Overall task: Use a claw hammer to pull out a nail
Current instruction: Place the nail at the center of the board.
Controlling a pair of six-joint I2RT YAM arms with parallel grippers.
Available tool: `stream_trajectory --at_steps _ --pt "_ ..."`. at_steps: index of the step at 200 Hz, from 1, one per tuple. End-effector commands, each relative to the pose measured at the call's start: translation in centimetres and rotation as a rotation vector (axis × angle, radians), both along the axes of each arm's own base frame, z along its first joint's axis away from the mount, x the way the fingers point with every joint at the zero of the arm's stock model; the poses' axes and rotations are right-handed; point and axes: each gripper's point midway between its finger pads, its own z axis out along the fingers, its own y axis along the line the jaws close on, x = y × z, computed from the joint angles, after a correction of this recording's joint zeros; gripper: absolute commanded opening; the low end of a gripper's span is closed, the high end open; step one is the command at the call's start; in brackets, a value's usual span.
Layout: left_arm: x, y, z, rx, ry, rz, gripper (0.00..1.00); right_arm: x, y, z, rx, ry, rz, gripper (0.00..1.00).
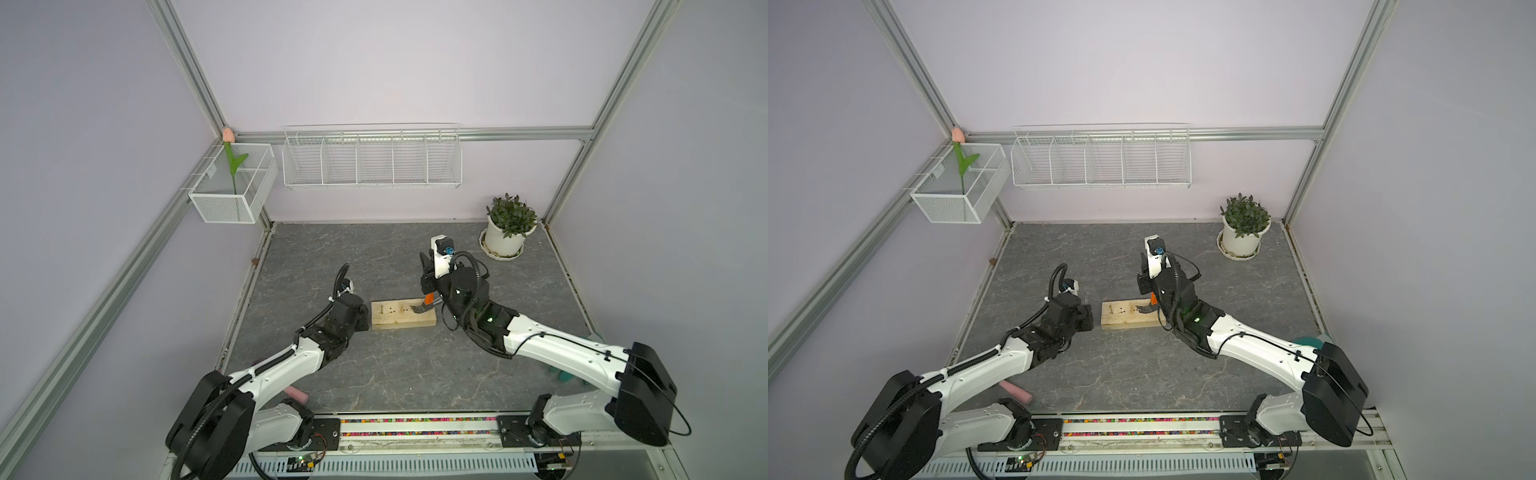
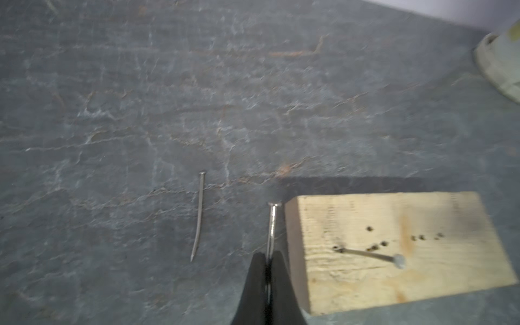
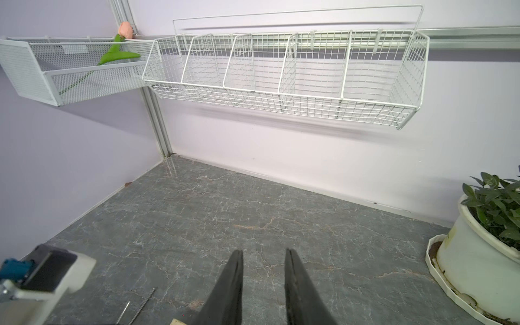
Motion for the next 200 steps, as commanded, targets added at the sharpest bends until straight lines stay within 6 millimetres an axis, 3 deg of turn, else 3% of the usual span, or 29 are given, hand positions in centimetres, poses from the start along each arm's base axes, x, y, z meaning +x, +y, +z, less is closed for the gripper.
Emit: stream_trajectory --at_steps 1,30,109,158,200 --pt "1.1 1.3 -0.3 0.077 0.025 0.084 0.00 0.4 0.5 2.0 0.030 -0.050 -0.047 0.07" --pt "2.2 1.0 -1.5 0.127 0.057 0.088 0.00 0.3 1.8 1.3 0.023 -0.037 -0.023 0.07" --pt "3.9 -0.3 -4.5 0.175 0.132 0.067 0.01 0.9 2.3 -0.3 0.009 -0.006 -0.080 0.07" --pt "4.1 -0.4 -5.8 0.204 0.177 0.057 0.12 0.9 2.3 -0.2 0.012 -0.012 -0.083 0.07" --pt "4.1 -0.4 -5.3 0.201 0.178 0.058 0.25 0.8 1.7 -0.1 0.005 -0.020 -0.101 0.07"
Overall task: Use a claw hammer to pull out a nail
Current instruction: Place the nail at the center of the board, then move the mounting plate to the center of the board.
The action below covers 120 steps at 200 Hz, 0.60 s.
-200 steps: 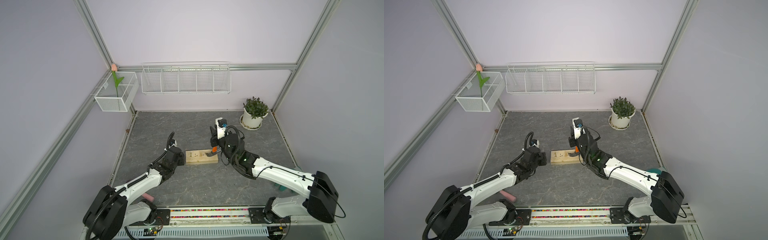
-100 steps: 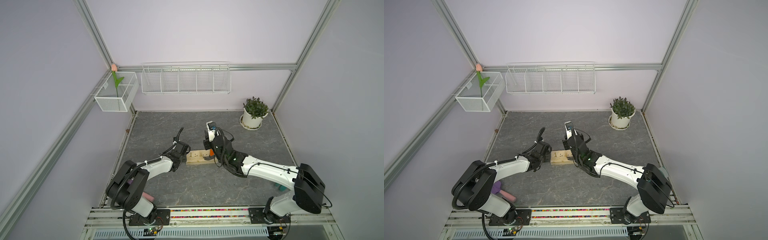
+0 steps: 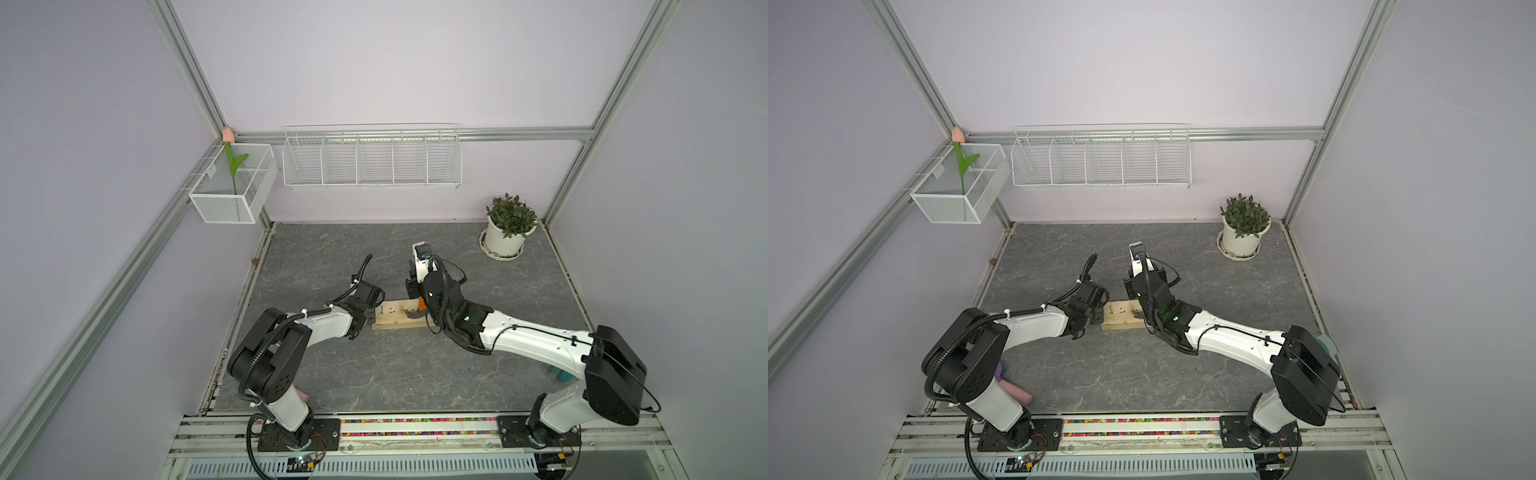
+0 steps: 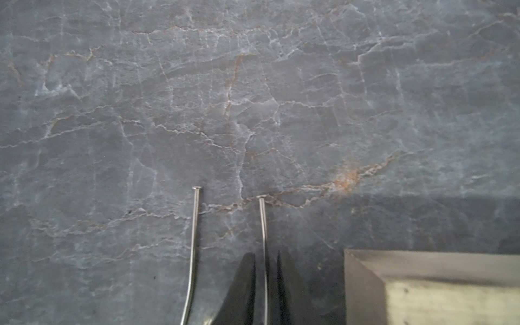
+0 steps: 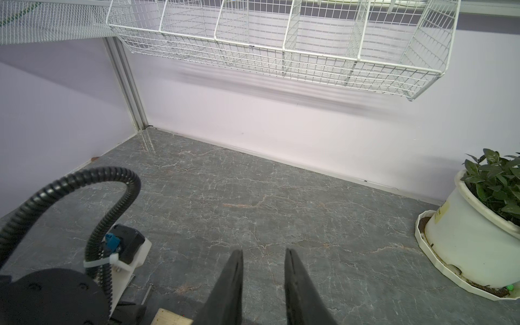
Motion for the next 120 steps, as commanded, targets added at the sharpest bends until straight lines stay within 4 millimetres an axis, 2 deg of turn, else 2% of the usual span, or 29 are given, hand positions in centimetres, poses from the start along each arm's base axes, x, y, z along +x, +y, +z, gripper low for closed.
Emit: stream_trajectory --at_steps 1,21,43,78,120 --pt "0.4 0.0 0.7 -0.002 -0.005 0.011 0.25 0.1 -0.4 4.0 0.100 -0.087 -0.032 0.07" --pt "0.2 -0.3 1.6 -0.038 -0.015 0.007 0.19 0.0 -0.8 4.1 0.101 -0.094 -0.041 0.07" --pt "-0.1 -1.8 2.4 -0.142 -0.035 -0.037 0.18 -0.1 -1.2 4.3 0.101 -0.102 -0.046 0.07" --pt "-0.4 -4.4 1.9 -0.269 -0.003 -0.105 0.15 0.0 -1.8 4.4 0.102 -0.104 -0.052 0.07" --pt "-0.3 -6.0 1.0 -0.339 0.028 -0.130 0.11 -0.1 -3.0 4.2 0.092 -0.107 -0.072 0.07"
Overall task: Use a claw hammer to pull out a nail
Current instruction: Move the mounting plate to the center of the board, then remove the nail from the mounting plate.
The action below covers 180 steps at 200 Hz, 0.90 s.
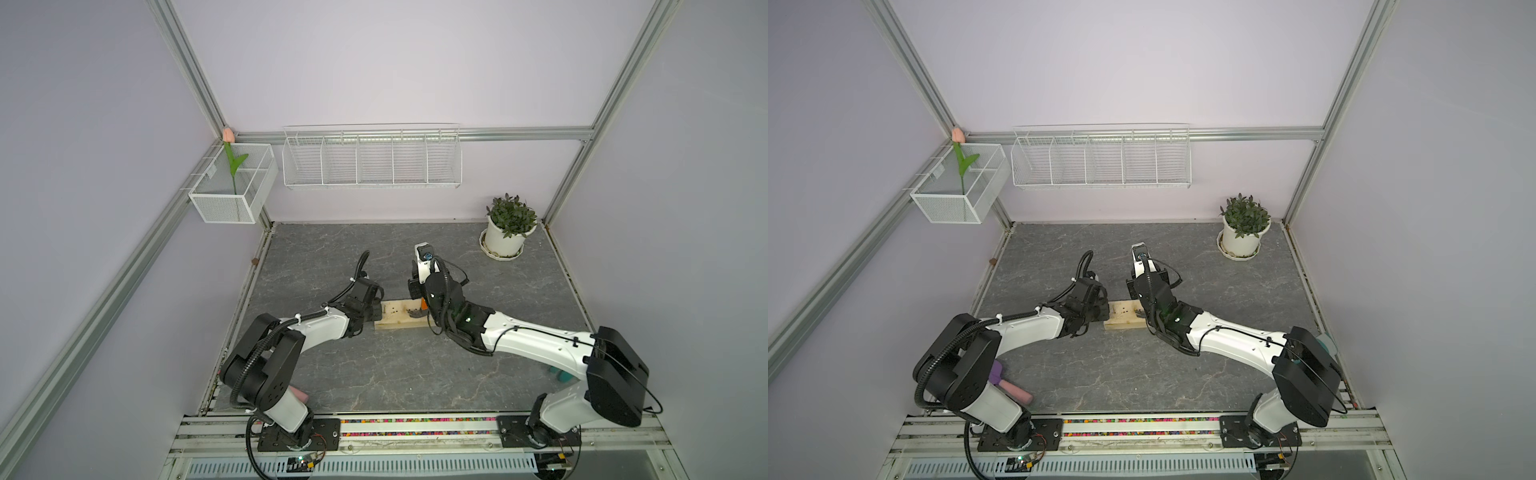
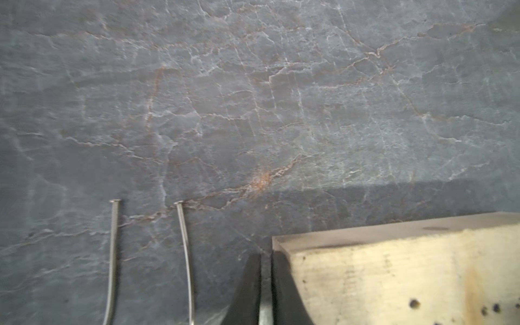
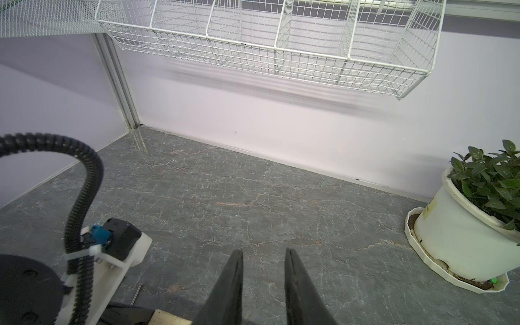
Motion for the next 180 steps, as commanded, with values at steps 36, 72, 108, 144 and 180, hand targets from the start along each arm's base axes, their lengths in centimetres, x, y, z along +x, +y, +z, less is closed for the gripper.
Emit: stream_trajectory --at_steps 36,72,108,144,180 --pt "-0.4 -4.4 0.8 -0.256 0.019 -0.099 0.10 0.1 -3.6 4.5 0.089 -0.097 -0.074 0.07" --pt "-0.8 -6.3 1.4 -0.358 0.025 -0.155 0.10 0.3 -3.6 4.6 0.059 -0.090 -0.077 0.07" --pt "-1.1 -6.3 2.4 -0.380 0.005 -0.170 0.15 0.7 -2.7 3.7 0.011 -0.060 -0.093 0.07" --pt "-1.4 -5.2 2.8 -0.343 -0.021 -0.164 0.20 1.3 -1.2 3.2 -0.078 -0.053 -0.140 0.07" --pt "-1.4 -5.4 2.9 -0.353 -0.032 -0.184 0.21 1.5 0.2 2.9 -0.138 -0.074 -0.171 0.07"
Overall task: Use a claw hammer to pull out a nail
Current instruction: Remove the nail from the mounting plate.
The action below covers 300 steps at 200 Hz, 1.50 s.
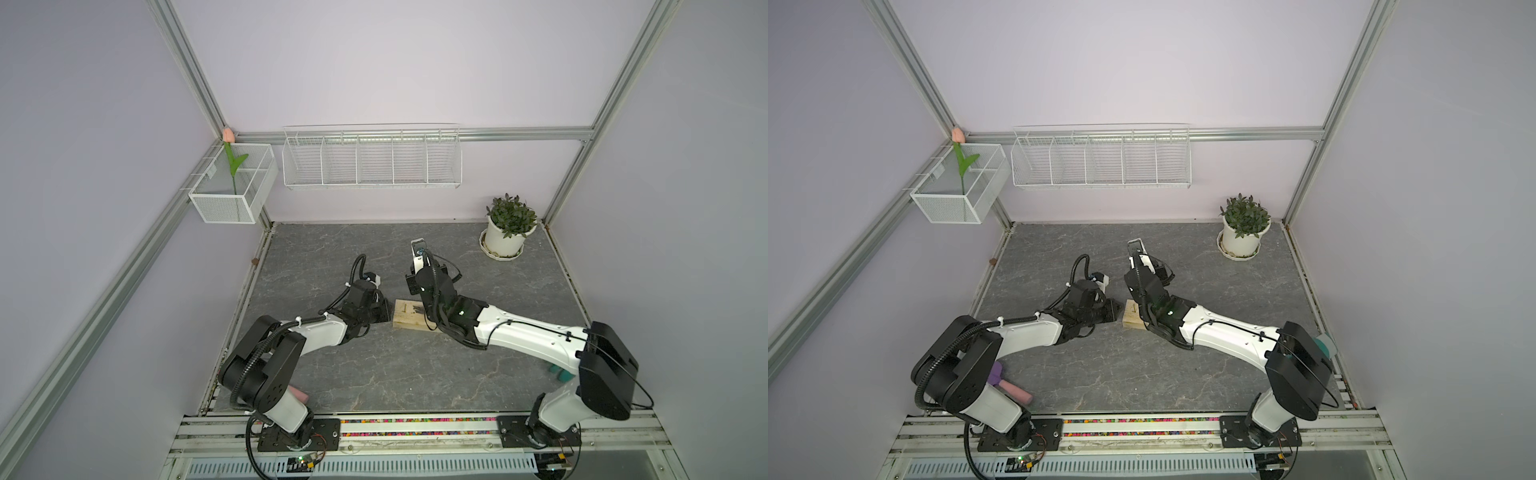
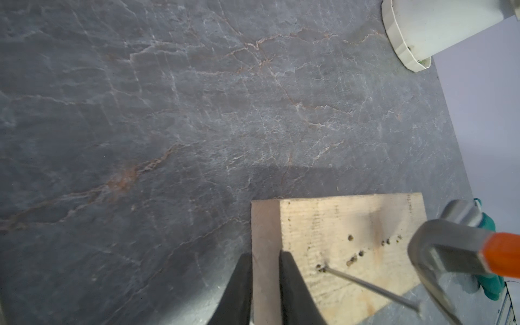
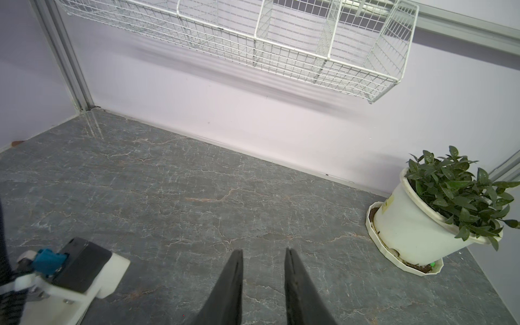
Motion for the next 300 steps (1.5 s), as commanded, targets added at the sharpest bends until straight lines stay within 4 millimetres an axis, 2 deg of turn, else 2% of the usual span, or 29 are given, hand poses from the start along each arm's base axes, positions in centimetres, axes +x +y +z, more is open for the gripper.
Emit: stream_trajectory --at_steps 1,84,191,229,254,282,300 --pt "0.0 0.0 0.4 -0.010 -0.026 -0.013 0.21 0.3 0.1 2.8 0.001 -0.078 -0.060 0.07" --pt "-0.5 0.2 -1.2 -0.018 0.002 -0.016 0.19 0.6 2.5 2.3 0.004 -0.067 -0.053 0.07" --pt "-2.0 -0.4 -2.2 -0.103 0.042 -0.038 0.19 0.8 3.4 2.0 0.073 -0.063 -0.041 0.07" --pt "-2.6 -0.6 -1.9 -0.124 0.044 -0.053 0.20 0.9 3.6 2.2 0.089 -0.066 -0.032 0.07" --pt "-2.8 -0.7 -1.8 -0.125 0.042 -0.058 0.20 0.7 3.4 2.2 0.104 -0.063 -0.029 0.07" --pt "-3.3 -1.7 -0.6 -0.175 0.028 -0.091 0.21 0.6 2.3 1.9 0.166 -0.046 -0.022 0.07" --pt "-3.3 -1.8 -0.3 -0.157 0.019 -0.097 0.26 0.5 1.2 1.3 0.229 -0.023 -0.022 0.07"
